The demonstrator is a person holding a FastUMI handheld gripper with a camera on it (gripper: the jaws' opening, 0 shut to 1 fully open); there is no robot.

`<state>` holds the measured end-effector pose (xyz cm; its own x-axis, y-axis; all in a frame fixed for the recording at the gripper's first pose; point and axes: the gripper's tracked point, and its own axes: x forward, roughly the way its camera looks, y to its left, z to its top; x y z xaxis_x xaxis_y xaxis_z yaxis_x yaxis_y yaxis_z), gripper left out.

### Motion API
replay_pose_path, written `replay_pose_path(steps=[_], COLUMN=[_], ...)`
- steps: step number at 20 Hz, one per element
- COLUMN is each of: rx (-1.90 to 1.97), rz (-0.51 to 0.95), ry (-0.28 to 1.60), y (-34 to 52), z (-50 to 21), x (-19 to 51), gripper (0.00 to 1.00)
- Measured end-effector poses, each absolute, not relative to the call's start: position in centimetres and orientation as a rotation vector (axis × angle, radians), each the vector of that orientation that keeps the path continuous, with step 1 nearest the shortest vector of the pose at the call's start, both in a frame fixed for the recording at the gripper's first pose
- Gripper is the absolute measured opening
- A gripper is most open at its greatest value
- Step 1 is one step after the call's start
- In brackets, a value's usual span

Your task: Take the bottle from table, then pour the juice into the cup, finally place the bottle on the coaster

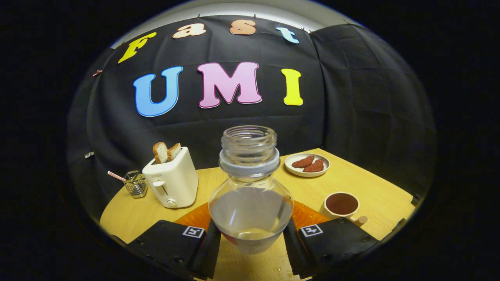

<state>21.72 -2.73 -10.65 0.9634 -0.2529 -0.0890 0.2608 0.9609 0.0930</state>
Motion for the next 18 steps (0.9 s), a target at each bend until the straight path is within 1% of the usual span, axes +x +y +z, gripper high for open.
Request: replay_pose_path(steps=[8,18], rx=[-0.007,0.013], rz=[-0.264,-0.278], ry=[0.062,0.075], y=[-2.5,-3.4], z=[-10.2,-12.3], x=[28.0,33.6], gripper=[0.73,0.75])
